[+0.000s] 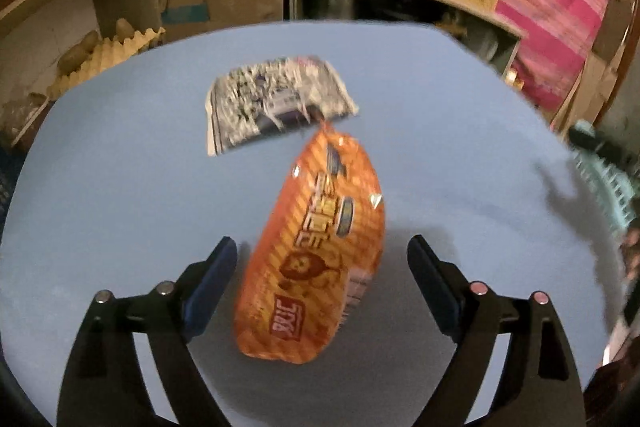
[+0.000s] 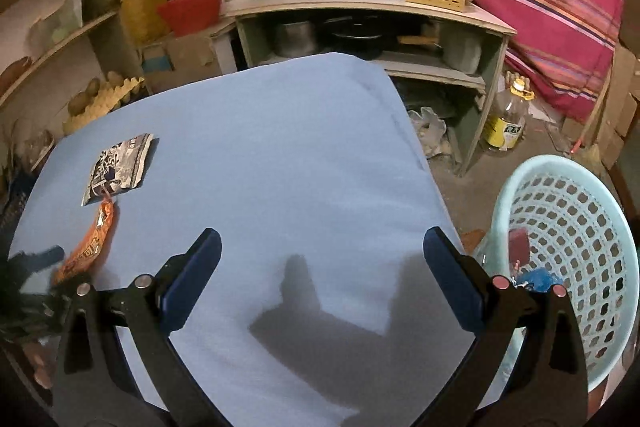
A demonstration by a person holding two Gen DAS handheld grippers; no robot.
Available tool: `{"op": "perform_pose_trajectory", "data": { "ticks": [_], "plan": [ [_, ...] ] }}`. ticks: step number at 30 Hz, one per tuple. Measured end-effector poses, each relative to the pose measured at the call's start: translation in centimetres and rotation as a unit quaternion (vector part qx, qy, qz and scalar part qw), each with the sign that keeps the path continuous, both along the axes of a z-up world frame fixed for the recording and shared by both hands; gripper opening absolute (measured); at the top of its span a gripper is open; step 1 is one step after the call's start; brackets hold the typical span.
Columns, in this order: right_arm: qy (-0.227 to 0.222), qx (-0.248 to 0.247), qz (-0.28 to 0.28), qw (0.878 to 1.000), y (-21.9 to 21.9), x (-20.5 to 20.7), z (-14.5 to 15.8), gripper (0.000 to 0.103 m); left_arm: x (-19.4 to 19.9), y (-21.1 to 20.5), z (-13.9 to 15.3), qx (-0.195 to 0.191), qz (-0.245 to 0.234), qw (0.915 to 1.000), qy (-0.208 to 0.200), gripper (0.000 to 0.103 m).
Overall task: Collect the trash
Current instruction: 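Lift the orange packet with the left gripper while the right gripper grasps the black-and-white snack bag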
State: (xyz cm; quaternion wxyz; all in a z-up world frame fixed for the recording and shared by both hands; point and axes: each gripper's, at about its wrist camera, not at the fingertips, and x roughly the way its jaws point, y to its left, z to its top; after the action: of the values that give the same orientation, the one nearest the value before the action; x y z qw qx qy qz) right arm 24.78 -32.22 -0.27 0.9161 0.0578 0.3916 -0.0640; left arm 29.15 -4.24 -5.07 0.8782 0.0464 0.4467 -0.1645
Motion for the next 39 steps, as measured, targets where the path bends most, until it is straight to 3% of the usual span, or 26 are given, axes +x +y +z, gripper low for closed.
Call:
{"op": "perform_pose_trajectory", "data": {
  "ticks": [2, 4, 12, 21, 28, 34, 39],
  "plan": [
    [-0.002, 0.004, -0.001, 1.000, -0.2, -0.2, 0.1, 0.098, 0.0, -0.2, -0.3, 0.009, 0.002, 0.9999, -0.006, 0.084],
    [-0.002, 0.002, 0.001, 1.000, -0.1, -0.4, 0.1, 0.098, -0.1, -0.1, -0.4, 0.002, 0.000, 1.0000, -0.007, 0.074],
    [0.004, 0.001, 0.010, 1.000, 0.5, -0.1, -0.2, 0.098, -0.1, 1.0, -0.3, 0.012, 0.010, 0.9997, -0.020, 0.011],
    [0.018, -0.025, 0.037, 0.999, 3.6, 0.0, -1.4, 0.098, -0.6, 3.3, 1.7, 0.009, 0.023, 0.9988, -0.042, 0.008],
    [0.007, -0.028, 0.064, 0.998, 6.0, 1.0, -1.4, 0.098, -0.2, 7.0, 4.0, 0.033, 0.068, 0.9937, -0.082, 0.008],
    [0.003, -0.039, 0.093, 0.995, 10.0, 3.2, -1.7, 0.098, 0.6, 10.5, 5.5, 0.040, 0.097, 0.9891, -0.103, 0.008],
    [0.016, -0.009, 0.109, 0.994, 13.6, 6.8, -2.0, 0.098, 1.2, 12.6, 5.5, 0.046, 0.114, 0.9871, -0.102, 0.008]
  ]
}}
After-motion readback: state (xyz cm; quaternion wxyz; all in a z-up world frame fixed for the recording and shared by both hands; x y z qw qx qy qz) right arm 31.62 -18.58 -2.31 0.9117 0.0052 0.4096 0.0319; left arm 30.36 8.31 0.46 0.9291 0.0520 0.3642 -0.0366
